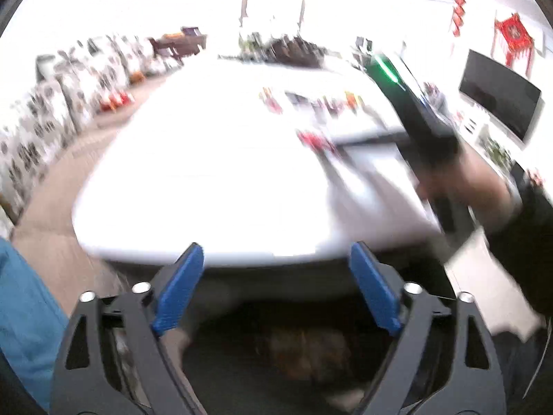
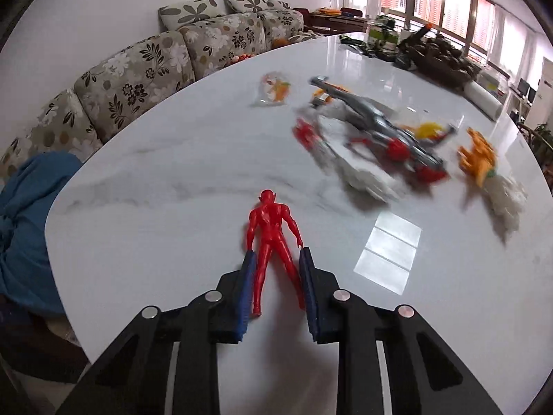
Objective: Collect trash
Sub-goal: 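Grasp the red figure with the right gripper while the left gripper grasps the clear capsule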
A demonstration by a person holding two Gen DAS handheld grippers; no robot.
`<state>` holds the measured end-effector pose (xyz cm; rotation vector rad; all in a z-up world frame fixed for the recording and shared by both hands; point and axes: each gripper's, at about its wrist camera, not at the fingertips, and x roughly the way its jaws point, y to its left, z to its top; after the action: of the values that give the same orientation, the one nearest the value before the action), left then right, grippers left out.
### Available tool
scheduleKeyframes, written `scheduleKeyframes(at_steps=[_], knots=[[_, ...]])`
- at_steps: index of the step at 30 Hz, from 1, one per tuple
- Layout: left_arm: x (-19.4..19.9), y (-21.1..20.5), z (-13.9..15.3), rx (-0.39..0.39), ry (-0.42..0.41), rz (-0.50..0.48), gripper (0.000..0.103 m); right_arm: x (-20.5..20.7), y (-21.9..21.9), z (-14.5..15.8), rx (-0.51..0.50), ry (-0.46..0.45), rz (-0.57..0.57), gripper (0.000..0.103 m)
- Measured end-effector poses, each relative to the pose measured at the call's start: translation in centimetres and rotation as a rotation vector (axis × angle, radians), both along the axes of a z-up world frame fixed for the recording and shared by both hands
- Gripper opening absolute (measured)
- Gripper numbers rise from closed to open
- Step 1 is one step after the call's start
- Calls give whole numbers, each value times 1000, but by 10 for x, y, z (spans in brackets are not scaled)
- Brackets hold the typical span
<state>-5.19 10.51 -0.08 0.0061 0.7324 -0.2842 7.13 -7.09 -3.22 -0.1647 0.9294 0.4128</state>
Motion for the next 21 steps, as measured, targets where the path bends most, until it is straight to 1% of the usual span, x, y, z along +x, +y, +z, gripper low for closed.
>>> scheduleKeyframes(at_steps=[2,3,4,6,9,10,11,12,13,15,16,19,21], knots=[[39,1,15,5,-55,38,87,-17,-25,1,35,10,-6,25],[59,1,19,7,-64,50,87,-23,-36,3,62,15,-5,25],[92,-1,22,9,-59,63,87,-29,-45,5,79,17,-5,25],[144,-5,18,-2,-31,60,87,-46,-71,12,107,2,-22,25],[208,-8,10,-1,10,73,87,-62,-106,22,150,-20,-55,25],[234,-10,5,13,27,88,87,-66,-120,25,162,-24,-77,25],[257,-10,1,27,36,124,87,-69,-128,25,171,-25,-91,25],[272,-9,-2,25,47,126,87,-71,-139,25,181,-26,-109,25],[292,-12,-7,18,74,105,87,-73,-150,24,188,-28,-128,25],[318,-16,-19,42,113,87,87,-72,-162,23,213,-21,-153,26],[330,-20,-24,62,119,76,87,-71,-166,22,224,-17,-160,26],[347,-28,-32,115,107,52,86,-72,-176,23,233,-27,-169,26],[353,-32,-37,132,108,33,70,-73,-176,23,244,-30,-164,26]])
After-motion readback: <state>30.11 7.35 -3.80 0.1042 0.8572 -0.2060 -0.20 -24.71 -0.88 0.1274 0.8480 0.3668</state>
